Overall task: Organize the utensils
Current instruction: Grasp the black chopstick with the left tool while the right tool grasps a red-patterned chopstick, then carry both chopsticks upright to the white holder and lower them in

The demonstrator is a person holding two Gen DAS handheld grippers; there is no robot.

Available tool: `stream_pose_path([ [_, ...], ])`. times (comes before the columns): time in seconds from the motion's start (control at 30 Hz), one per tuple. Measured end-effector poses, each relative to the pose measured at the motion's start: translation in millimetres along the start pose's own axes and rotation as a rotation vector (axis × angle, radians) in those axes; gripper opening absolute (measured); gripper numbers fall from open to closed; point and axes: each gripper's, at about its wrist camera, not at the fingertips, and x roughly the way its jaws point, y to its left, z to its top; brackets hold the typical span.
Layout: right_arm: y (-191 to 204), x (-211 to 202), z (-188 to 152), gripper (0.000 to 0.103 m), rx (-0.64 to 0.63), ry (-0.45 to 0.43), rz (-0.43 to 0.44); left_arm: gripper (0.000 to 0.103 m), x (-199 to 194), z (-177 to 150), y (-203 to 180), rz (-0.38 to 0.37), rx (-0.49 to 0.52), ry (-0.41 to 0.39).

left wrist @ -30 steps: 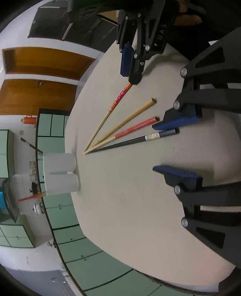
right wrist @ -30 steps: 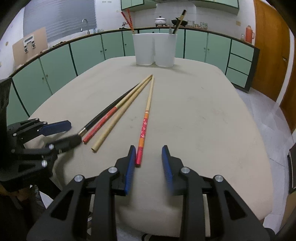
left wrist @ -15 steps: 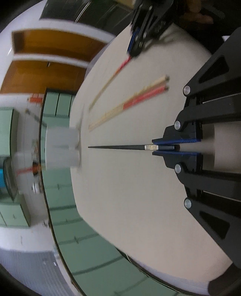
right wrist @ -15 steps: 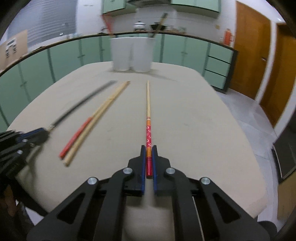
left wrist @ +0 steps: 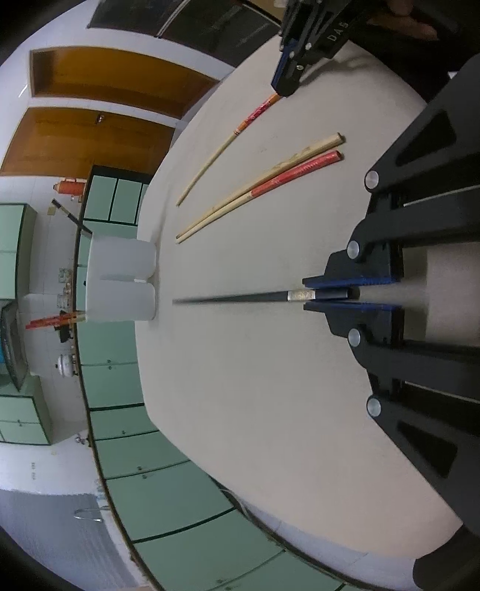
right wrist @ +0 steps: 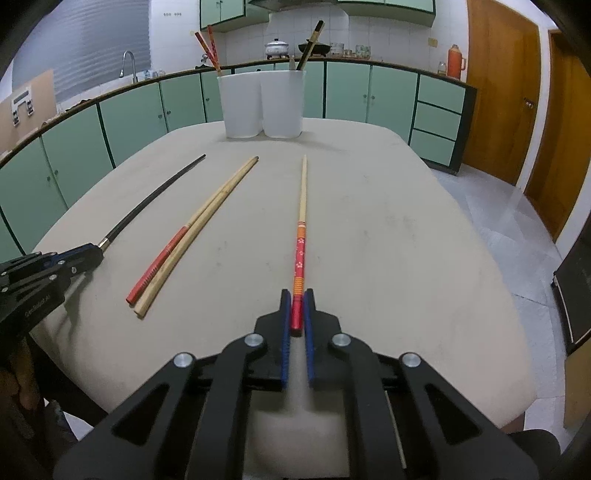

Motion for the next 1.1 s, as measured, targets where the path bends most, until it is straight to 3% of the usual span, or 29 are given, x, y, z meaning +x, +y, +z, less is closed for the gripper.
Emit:
stream_pose_path([
  [0.27,-0.1,-44.7,26.5,0.005,0.017,-0.080,0.045,0.007,-26.2,28.1,9.2,-0.017,-0.075,0.074],
  [0.6,-2.0,-98.1,88.7,0.005,-0.025,-0.170,0.084,0.007,-89.9,89.7,13.6,-0.031,-0.051,-0.010],
  [0.83,5.3,-103.9,118.3,0.005,-0.088,-0.173,0.089,0.007,-110.6,119.6,11.0,-0.043,-0.010,-0.066],
  [1.1,6.4,-92.6,150.9,0.005,-0.144,-0.139,0.102,0.007,-109.6,140.7,8.3,-0.047,0.034,-0.071],
])
